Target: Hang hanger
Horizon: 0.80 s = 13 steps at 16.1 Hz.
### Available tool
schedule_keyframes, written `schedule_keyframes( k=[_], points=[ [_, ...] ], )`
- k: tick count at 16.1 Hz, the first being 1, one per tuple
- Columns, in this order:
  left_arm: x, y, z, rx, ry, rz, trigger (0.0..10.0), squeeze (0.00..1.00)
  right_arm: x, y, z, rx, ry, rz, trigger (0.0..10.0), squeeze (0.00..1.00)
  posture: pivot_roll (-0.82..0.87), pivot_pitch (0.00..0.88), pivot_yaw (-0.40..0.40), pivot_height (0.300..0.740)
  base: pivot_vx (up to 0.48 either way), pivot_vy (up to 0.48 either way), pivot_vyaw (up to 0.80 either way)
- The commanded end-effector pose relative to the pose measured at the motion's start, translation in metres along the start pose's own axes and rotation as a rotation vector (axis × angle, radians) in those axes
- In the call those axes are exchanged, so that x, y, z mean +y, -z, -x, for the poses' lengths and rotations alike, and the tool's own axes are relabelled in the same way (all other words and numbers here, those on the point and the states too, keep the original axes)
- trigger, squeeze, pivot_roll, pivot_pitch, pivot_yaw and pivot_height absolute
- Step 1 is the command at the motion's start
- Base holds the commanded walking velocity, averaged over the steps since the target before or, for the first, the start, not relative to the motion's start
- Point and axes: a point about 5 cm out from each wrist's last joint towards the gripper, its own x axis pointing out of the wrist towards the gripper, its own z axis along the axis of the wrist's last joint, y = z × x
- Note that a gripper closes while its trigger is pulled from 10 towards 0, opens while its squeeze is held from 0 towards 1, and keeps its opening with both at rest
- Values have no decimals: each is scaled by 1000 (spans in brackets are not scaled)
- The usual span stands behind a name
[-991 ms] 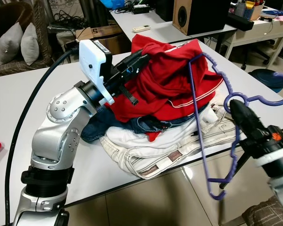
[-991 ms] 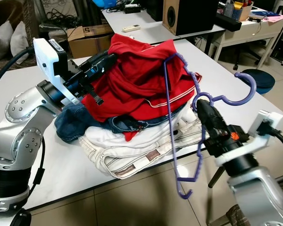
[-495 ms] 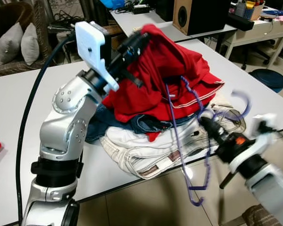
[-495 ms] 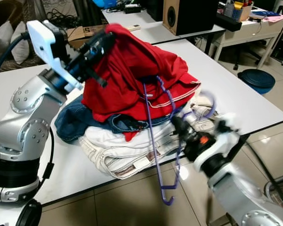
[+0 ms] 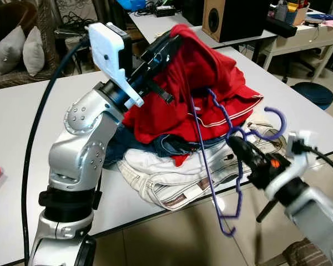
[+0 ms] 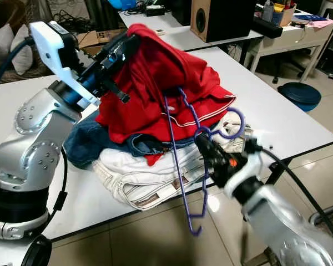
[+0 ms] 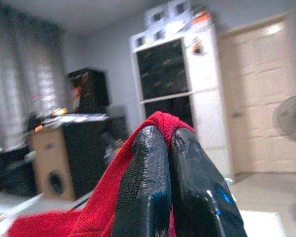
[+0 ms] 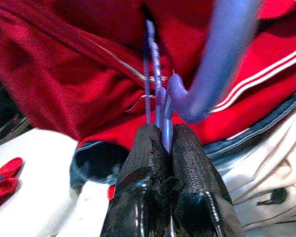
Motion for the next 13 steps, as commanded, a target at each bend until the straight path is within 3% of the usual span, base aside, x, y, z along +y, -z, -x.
schedule_keyframes(
  k=[1, 5, 8, 11, 13],
  points=[
    [-6, -9, 1, -35, 49, 1, 0, 0, -6, 1, -3, 8, 26, -24, 10000, 0, -61, 0, 56, 740, 0, 0, 0],
    [-12, -9, 10, 1, 99, 15, 0, 0, -14, -12, -7, -100, 43, -160, 10000, 0, -48, 0, 41, 740, 0, 0, 0],
    [6, 15, 20, 181, -36, -100, 0, 0, -7, -37, 3, -322, -56, -349, 10000, 0, -47, 0, 41, 740, 0, 0, 0],
    [11, 29, 21, 260, -80, -161, 0, 0, -4, -46, 8, -382, -109, -425, 10000, 0, -51, 0, 48, 740, 0, 0, 0],
    [9, 34, 21, 273, -74, -174, 0, 0, -12, -50, 6, -414, -69, -483, 10000, 0, -55, 0, 51, 740, 0, 0, 0]
  ],
)
